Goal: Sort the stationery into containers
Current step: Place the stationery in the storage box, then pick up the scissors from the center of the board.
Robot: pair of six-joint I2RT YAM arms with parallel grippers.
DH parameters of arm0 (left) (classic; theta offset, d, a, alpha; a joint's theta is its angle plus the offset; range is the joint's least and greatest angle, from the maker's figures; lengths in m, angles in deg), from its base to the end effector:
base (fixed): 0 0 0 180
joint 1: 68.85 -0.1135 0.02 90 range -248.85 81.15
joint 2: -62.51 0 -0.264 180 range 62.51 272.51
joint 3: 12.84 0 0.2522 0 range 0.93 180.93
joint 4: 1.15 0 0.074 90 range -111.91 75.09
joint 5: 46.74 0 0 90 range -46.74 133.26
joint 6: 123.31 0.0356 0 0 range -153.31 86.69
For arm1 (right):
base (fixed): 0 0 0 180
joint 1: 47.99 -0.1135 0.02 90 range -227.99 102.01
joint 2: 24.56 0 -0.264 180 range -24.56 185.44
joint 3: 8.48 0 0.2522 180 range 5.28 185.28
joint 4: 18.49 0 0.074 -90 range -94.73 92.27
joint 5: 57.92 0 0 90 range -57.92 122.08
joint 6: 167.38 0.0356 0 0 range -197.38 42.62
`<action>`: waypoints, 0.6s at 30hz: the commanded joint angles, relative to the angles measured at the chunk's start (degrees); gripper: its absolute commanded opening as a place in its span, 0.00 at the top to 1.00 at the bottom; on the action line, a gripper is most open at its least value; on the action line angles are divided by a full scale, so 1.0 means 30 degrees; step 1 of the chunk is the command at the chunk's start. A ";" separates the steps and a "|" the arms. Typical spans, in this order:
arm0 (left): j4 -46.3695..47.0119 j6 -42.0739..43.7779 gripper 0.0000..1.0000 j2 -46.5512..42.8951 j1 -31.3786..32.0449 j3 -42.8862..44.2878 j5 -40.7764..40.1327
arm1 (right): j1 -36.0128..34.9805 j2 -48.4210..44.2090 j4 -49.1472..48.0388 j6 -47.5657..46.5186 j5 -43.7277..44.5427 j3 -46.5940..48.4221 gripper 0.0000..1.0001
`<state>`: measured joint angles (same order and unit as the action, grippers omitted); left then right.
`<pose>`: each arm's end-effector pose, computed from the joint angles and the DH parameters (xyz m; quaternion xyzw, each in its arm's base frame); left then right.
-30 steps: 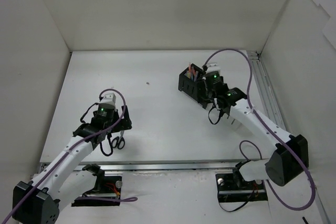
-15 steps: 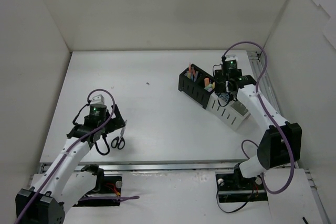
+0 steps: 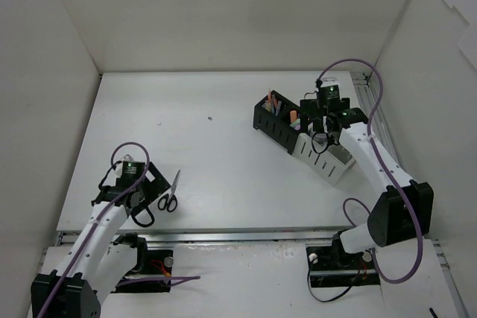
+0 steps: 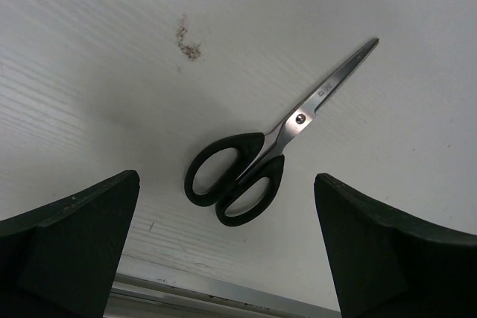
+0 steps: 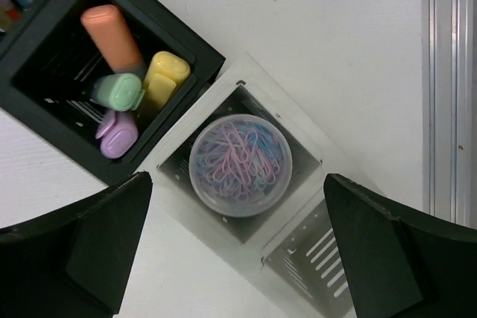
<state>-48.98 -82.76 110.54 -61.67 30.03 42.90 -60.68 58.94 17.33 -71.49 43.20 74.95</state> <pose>0.1594 -0.0199 0.1996 -0.3429 0.8841 -0.1479 0.2808 0.3240 0.0659 0.3116 -0.0086 0.8874 -0.0121 0.4607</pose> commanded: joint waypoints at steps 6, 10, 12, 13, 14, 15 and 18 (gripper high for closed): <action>-0.0304 -0.2616 0.15 -0.0744 -0.0284 -0.1526 0.0416 | -0.0751 -0.3137 -0.0324 -0.0118 -0.0277 0.0537 0.02; -0.0275 -0.2762 0.30 -0.0981 -0.0284 -0.1674 0.0209 | -0.0751 -0.2962 -0.0295 -0.0088 -0.0365 0.0449 0.02; -0.0713 -0.2823 0.38 -0.0807 -0.0284 -0.1412 -0.0816 | -0.0780 -0.2903 -0.0323 -0.0088 -0.0394 0.0478 0.02; -0.0861 -0.2852 0.41 -0.0747 -0.0284 -0.1352 -0.1165 | -0.0780 -0.2932 -0.0295 -0.0088 -0.0423 0.0449 0.02; -0.1036 -0.2852 0.44 -0.0631 -0.0284 -0.1235 -0.1256 | -0.0780 -0.2932 -0.0294 -0.0088 -0.0394 0.0449 0.02; -0.1038 -0.2794 0.47 -0.0281 -0.0284 -0.1031 -0.1402 | -0.0780 -0.2961 -0.0323 -0.0088 -0.0394 0.0449 0.02; -0.1391 -0.2911 0.55 0.0686 -0.0284 -0.0562 -0.2135 | -0.0752 -0.3137 -0.0324 -0.0117 -0.0336 0.0420 0.02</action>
<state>-51.56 -90.45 110.19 -62.18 24.28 40.13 -63.04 50.37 17.46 -71.49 42.08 74.95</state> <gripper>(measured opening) 0.467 0.978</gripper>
